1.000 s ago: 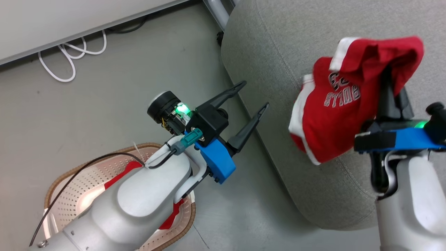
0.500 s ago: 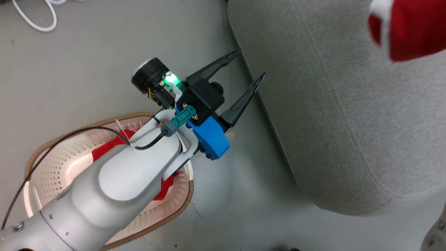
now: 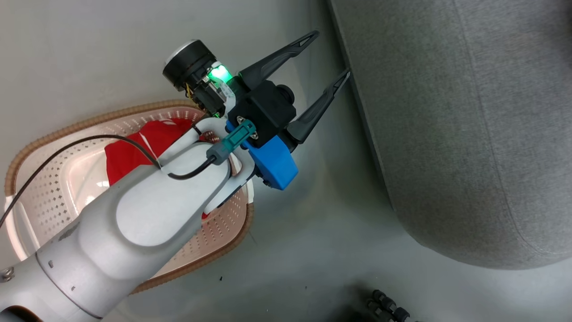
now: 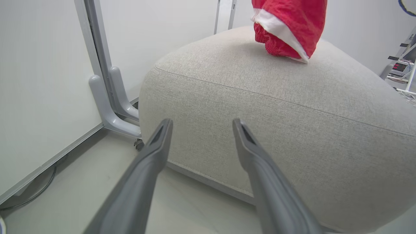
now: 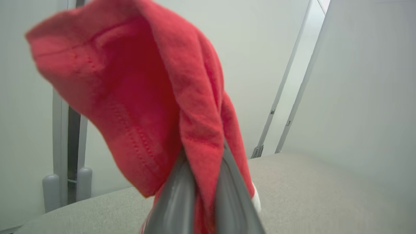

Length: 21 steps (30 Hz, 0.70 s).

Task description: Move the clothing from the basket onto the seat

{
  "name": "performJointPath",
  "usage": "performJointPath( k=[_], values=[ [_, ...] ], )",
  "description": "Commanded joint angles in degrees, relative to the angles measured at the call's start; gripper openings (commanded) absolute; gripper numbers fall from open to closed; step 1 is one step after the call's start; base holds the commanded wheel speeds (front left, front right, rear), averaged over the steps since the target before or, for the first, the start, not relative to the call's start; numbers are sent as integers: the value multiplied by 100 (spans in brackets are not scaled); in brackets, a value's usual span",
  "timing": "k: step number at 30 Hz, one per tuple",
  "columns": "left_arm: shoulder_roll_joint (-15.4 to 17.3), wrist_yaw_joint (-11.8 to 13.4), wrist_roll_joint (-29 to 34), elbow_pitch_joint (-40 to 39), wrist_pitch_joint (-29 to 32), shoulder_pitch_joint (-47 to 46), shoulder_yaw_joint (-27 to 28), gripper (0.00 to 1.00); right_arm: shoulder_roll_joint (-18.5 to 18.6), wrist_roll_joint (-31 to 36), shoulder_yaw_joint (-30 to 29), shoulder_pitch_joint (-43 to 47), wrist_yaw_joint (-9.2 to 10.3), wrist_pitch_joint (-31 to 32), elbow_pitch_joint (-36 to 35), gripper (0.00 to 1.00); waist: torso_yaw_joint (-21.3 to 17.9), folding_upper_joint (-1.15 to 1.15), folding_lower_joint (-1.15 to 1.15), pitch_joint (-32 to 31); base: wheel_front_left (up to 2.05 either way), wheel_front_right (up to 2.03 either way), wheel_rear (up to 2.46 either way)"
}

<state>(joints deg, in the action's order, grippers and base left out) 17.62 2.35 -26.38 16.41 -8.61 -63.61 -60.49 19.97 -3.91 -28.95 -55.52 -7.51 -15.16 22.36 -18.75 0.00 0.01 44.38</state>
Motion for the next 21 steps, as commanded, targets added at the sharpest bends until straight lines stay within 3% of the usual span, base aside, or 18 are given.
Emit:
performJointPath(
  k=[1, 10, 18, 19, 20, 21],
  values=[
    [41, -11, 35, -29, 6, -86, -11, 100, 55, 65, -17, -74, 4, 0, 132, 0, 62, 0, -1, 122, 0, 0, 0],
    [55, -17, 80, -63, 6, -165, -87, 100, 59, 145, -156, -41, 4, 0, 1460, 0, 184, 0, -1, 328, 0, 0, 0],
    [63, -2, 44, -23, 2, -133, -144, 100, -204, 106, -71, 230, 4, 1, 1858, 0, 154, 0, -1, 295, 0, 0, 0],
    [63, -4, 32, -15, -10, -123, -148, 100, -223, 118, -58, 250, 4, 0, 1868, 11, 154, 0, -1, 272, 0, 0, 0],
    [68, -6, 26, -4, -19, -111, -149, 100, -238, 114, -66, 273, 4, 1, 1863, 65, 150, 0, -1, 247, 0, 0, 0],
    [69, -3, 20, 12, -27, -91, -150, 100, -248, 91, -73, 319, 4, 0, 1840, 100, 147, 0, -1, 213, 0, 0, 0]
  ],
)
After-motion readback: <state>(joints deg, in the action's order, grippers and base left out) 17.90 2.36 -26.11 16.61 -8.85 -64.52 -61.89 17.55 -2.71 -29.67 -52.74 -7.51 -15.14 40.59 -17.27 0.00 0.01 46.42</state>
